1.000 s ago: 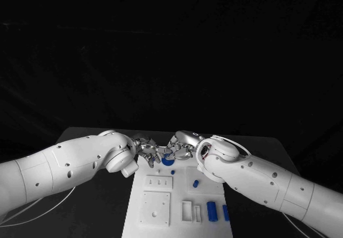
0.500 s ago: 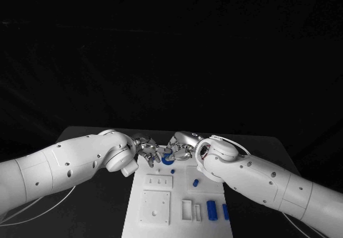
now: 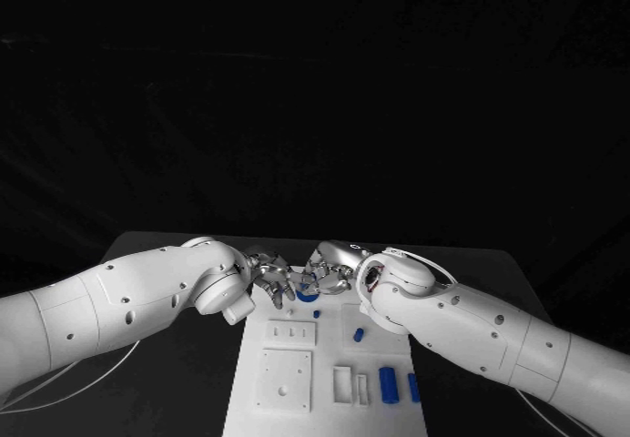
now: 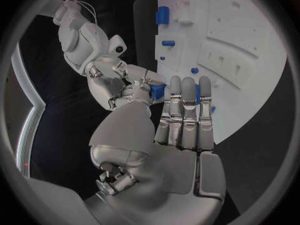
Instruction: Assemble the parts on the task board
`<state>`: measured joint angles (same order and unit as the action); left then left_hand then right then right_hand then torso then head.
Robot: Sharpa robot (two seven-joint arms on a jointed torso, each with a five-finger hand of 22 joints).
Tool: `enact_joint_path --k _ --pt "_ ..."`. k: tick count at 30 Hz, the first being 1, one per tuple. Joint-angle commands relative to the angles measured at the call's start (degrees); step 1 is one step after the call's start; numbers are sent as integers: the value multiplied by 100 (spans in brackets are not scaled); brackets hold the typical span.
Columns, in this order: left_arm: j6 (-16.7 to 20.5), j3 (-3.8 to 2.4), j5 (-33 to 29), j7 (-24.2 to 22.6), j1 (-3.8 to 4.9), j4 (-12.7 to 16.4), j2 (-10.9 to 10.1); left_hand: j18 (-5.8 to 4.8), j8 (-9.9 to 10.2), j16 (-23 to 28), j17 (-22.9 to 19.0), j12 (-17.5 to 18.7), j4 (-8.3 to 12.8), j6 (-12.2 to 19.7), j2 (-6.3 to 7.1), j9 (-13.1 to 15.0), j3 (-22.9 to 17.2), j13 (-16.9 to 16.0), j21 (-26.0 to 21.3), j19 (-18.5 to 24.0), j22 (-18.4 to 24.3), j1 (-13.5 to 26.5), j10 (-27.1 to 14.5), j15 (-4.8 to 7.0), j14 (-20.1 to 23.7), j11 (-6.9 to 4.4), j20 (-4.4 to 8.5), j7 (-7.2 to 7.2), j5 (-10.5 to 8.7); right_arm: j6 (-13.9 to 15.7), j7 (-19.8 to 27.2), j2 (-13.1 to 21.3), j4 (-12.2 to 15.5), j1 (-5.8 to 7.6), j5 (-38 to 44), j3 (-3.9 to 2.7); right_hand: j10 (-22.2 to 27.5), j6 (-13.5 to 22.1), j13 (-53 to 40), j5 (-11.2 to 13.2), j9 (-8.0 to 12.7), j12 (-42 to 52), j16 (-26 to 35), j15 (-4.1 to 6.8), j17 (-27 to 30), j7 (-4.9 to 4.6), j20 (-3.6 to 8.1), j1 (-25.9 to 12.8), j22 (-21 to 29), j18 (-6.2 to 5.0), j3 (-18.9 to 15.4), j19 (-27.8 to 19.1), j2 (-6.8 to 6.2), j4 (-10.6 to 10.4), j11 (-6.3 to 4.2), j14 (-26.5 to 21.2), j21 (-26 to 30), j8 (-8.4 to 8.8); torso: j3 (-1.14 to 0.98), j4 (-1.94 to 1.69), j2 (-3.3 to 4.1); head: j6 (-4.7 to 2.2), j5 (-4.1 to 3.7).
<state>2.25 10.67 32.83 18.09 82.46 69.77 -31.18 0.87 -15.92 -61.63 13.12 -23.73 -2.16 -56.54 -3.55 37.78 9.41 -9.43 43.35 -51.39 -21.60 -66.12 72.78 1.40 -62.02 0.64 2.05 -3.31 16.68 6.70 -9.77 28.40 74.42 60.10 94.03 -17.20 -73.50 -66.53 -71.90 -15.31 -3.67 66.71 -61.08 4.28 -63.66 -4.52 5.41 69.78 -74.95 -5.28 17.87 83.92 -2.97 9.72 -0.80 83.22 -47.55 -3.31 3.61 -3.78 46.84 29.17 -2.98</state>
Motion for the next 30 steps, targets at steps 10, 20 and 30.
enact_joint_path --k 10,20,30 --pt "-93 -4 -24 -2 0 -1 27 -87 42 56 -22 70 146 -30 -311 -57 -180 30 -11 21 21 -230 22 -4 -4 -9 28 20 107 -123 5 -28 -14 -1 59 6 51 -13 14 -30 -8 -30 43 42 3 22 32 -23 -570 2 1 326 -17 -29 -4 16 36 -27 1 -3 0 10 -3" --pt "-161 -5 -174 -43 0 5 14 -87 -71 38 -4 201 597 43 -608 79 -599 124 72 32 -34 -722 115 30 -32 -35 71 72 697 -152 2 -40 -43 -1 59 22 51 -13 14 -30 -8 -30 43 42 3 22 32 -23 -570 2 1 326 -17 -29 -4 16 36 -27 3 -5 0 26 -1" --pt "-305 -5 -207 -33 0 -1 9 -45 -101 39 39 399 1250 82 -702 222 -1585 255 333 170 -229 -750 232 62 -36 -40 127 1 -413 -126 -3 -70 -98 -2 57 30 60 -12 21 -31 -8 -38 53 43 8 22 33 -31 -569 2 -5 327 -11 -34 -5 15 43 -26 -2 -3 -2 41 -3"
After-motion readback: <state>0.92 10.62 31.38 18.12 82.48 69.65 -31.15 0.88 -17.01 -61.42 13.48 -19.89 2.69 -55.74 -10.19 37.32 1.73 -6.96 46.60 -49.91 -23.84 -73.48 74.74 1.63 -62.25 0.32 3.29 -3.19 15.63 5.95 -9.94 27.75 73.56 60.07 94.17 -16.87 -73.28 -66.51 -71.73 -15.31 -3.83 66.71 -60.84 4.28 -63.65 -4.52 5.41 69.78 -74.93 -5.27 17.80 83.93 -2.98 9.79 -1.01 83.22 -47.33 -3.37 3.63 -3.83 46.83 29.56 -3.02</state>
